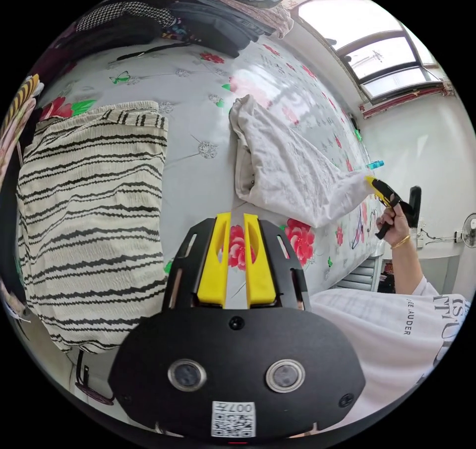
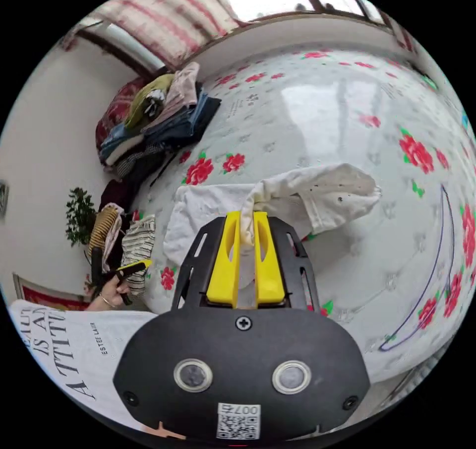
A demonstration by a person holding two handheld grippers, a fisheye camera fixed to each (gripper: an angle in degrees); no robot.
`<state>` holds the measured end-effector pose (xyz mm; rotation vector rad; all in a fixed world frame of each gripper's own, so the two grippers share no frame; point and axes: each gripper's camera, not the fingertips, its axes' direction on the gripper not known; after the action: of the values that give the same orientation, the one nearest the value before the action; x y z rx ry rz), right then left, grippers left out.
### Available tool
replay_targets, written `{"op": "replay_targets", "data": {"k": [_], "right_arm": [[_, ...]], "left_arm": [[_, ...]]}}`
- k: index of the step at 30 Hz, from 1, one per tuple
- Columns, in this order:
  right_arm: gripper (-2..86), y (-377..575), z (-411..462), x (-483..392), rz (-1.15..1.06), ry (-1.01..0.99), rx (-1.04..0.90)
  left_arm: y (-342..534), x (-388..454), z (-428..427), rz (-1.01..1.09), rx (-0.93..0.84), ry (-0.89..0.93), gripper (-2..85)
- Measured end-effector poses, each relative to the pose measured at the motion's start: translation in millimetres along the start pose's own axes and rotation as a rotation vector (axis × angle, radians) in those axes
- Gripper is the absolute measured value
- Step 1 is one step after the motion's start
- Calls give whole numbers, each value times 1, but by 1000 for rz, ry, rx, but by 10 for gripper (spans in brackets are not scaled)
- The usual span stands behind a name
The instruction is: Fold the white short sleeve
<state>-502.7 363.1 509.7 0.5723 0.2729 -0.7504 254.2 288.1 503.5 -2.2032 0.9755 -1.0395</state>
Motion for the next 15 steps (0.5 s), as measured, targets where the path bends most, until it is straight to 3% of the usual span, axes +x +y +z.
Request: {"op": "replay_targets", "data": {"k": [3,6,11,15], "right_arm": [[59,-25,58,-130,-345,24,-98],[58,-12,139,-211,-495,-79,-207],[61,19,252,-232,-461,-240,-393],[73,17,238,-184,-419,-275,-335]], "left_arm": [[7,-10,-10,-21,16,21,53],[14,-18,-16,-29,26,31,58],[16,-29,-17,-62,7,76,71],[10,-34,-19,-66,19,121,89]]}}
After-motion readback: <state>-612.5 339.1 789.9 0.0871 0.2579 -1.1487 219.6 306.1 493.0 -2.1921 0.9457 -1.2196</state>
